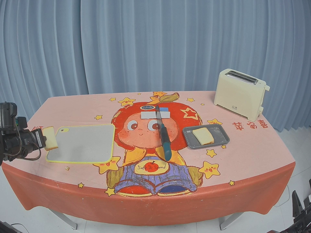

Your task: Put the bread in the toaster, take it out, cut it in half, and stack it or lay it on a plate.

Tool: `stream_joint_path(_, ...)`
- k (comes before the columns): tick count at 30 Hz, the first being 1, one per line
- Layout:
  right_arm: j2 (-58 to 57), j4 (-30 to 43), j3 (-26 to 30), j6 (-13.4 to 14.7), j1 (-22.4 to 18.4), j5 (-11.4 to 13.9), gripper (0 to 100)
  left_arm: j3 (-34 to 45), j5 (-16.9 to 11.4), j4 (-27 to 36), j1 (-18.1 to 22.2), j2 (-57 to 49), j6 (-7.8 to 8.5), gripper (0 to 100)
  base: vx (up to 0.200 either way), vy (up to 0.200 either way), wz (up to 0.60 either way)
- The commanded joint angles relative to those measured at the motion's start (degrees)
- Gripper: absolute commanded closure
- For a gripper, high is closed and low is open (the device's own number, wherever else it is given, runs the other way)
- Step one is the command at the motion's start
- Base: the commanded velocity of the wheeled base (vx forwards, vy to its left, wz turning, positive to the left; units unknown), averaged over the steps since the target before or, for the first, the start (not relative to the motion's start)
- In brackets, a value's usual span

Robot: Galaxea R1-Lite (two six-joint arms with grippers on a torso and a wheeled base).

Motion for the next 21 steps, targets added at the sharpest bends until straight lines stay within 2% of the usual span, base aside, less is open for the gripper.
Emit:
stream_joint_path(1, -0.5, 0.0, 1.0, 0.0, 0.0, 0.0, 0, 0.0, 0.0, 0.0, 0.0, 0.0, -0.02, 100, 0.000, 0.000, 0.00)
stream_joint_path(8, -0.4, 0.0, 1.0, 0.0, 0.0, 0.0, 0, 0.1, 0.2, 0.1, 0.1, 0.0, -0.02, 100, 0.000, 0.000, 0.00)
stream_joint_path(12, -0.4, 0.0, 1.0, 0.0, 0.0, 0.0, 0, 0.2, 1.4, 0.0, 0.7, 0.0, -0.10, 100, 0.000, -0.200, 0.00)
stream_joint_path(21, -0.4, 0.0, 1.0, 0.0, 0.0, 0.0, 0, 0.2, 1.4, -0.1, 0.7, 0.1, 0.07, 100, 0.000, -0.200, 0.00)
